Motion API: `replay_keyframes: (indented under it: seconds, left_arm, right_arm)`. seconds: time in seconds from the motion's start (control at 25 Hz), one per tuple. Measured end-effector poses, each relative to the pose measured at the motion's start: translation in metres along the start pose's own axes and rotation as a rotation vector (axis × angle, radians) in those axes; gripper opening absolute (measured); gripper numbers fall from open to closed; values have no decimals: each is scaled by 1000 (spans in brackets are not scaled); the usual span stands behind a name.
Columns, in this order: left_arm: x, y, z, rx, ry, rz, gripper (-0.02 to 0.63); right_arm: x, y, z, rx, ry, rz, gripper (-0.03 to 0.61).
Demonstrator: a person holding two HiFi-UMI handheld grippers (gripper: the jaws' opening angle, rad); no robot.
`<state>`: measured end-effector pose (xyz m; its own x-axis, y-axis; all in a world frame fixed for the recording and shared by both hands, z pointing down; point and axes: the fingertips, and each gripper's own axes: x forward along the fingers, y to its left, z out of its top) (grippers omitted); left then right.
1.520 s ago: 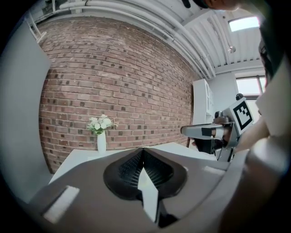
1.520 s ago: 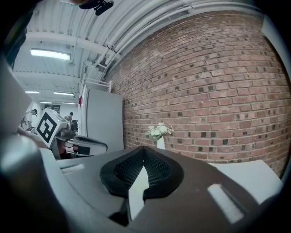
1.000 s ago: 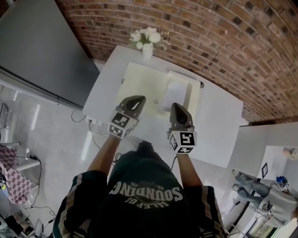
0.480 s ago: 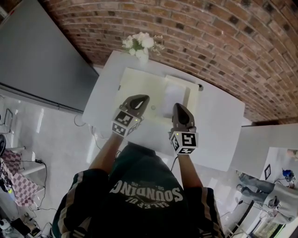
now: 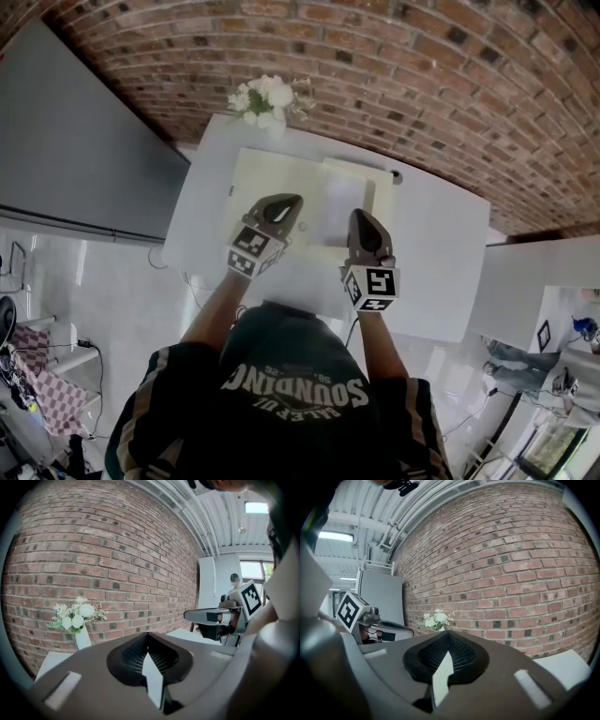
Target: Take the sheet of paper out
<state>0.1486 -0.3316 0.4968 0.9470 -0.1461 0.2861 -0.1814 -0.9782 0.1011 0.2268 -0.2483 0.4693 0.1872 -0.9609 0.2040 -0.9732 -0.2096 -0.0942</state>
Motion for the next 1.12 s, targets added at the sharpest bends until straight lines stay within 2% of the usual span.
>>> replay_keyframes:
  seconds: [0.52,0.72,1.12]
  left_arm:
    - [30,8,-15,-20,40,-76,11]
    - [50,3,-36,-47,94,-129,11]
    - [84,5,-72,-90,165,-165,11]
  right_arm:
    - [17,-12,-10,21,26,-56,-2]
    - [25,-25,-17,13,48,-83,-2]
    - [35,-46,-42,32,103,-127,-2]
